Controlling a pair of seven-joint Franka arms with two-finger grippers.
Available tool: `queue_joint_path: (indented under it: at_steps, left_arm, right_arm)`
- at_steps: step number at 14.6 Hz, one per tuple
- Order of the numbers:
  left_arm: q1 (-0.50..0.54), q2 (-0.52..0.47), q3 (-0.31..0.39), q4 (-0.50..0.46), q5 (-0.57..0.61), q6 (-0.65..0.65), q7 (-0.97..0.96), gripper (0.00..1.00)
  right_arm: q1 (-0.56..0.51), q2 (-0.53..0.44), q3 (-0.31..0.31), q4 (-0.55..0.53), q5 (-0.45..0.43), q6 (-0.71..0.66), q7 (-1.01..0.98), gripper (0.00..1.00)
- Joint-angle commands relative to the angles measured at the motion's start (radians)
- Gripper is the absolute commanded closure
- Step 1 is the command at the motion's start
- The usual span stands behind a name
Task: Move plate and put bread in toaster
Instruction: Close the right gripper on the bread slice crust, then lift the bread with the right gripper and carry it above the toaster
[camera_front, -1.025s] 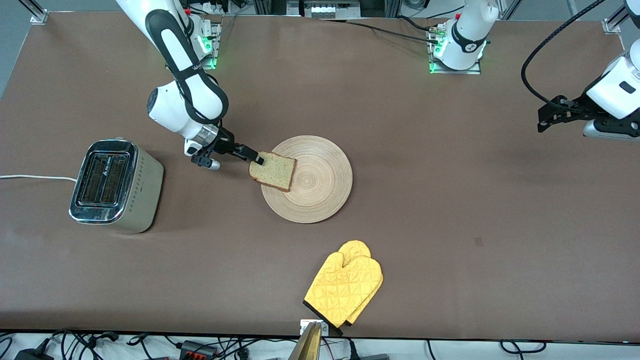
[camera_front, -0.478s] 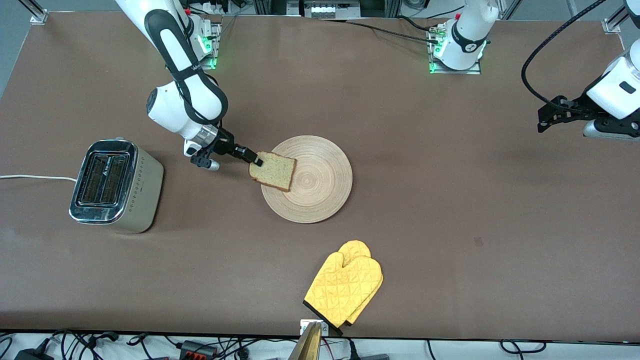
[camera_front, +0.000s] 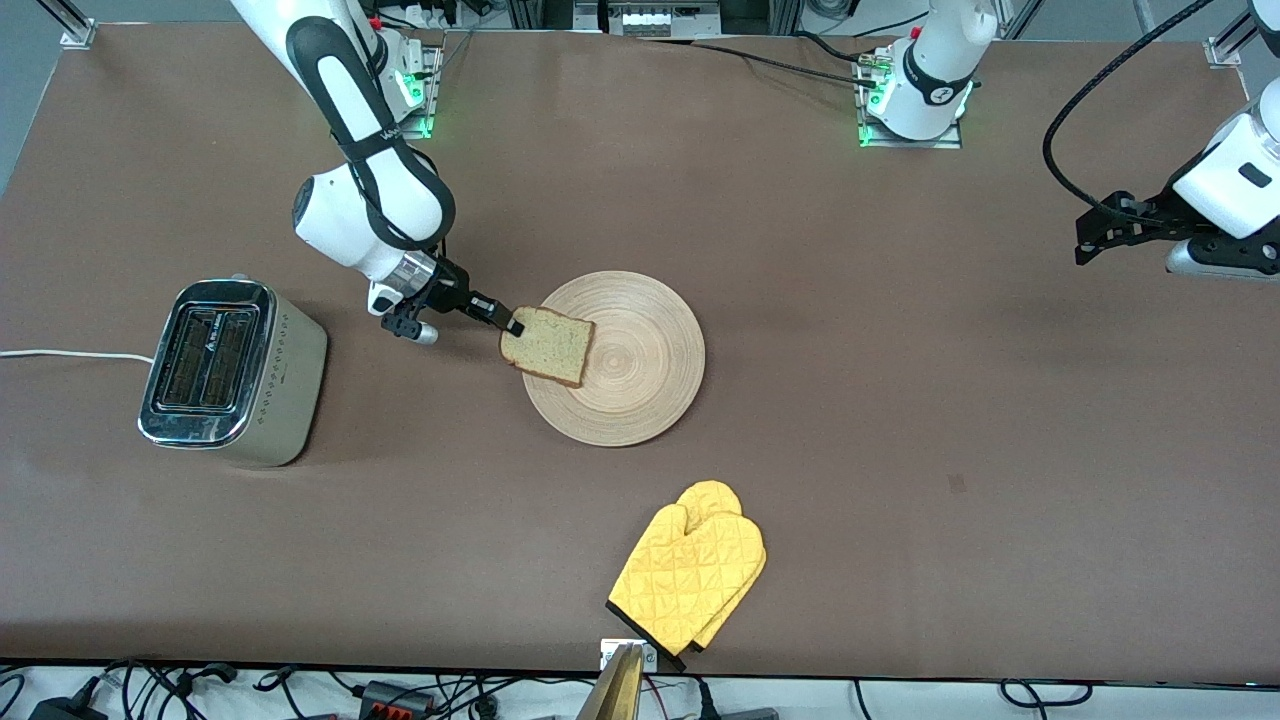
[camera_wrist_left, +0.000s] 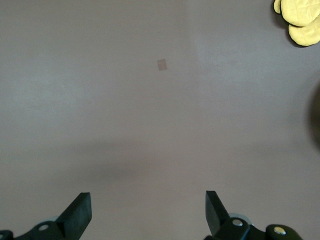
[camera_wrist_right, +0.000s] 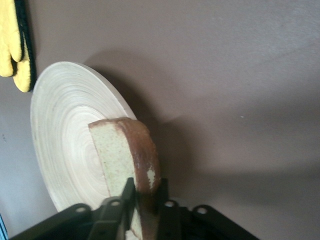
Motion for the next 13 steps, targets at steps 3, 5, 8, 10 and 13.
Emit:
queue_joint_path:
  at_steps: [3, 5, 8, 10, 13]
  left_arm:
    - [-0.004, -0.009, 0.004, -0.005, -0.008, -0.006, -0.008, 0.00]
    - [-0.004, -0.009, 0.004, 0.000, -0.008, -0.006, -0.008, 0.00]
    - [-0.005, -0.009, 0.002, 0.000, -0.008, -0.006, -0.008, 0.00]
    - [-0.005, -0.009, 0.002, 0.000, -0.008, -0.006, -0.008, 0.00]
    - [-0.005, -0.008, 0.001, 0.001, -0.008, -0.007, -0.008, 0.00]
  right_arm:
    - [0.013, -0.003, -0.003, 0.029, 0.026, 0.013, 0.005, 1.00]
    - [0.011, -0.008, -0.006, 0.043, 0.019, 0.012, 0.005, 1.00]
    - [0.010, -0.006, -0.009, 0.075, 0.002, 0.010, 0.005, 1.00]
    - [0.002, -0.006, -0.011, 0.089, -0.106, 0.006, 0.005, 1.00]
    - [-0.047, -0.003, -0.014, 0.121, -0.271, -0.071, 0.005, 1.00]
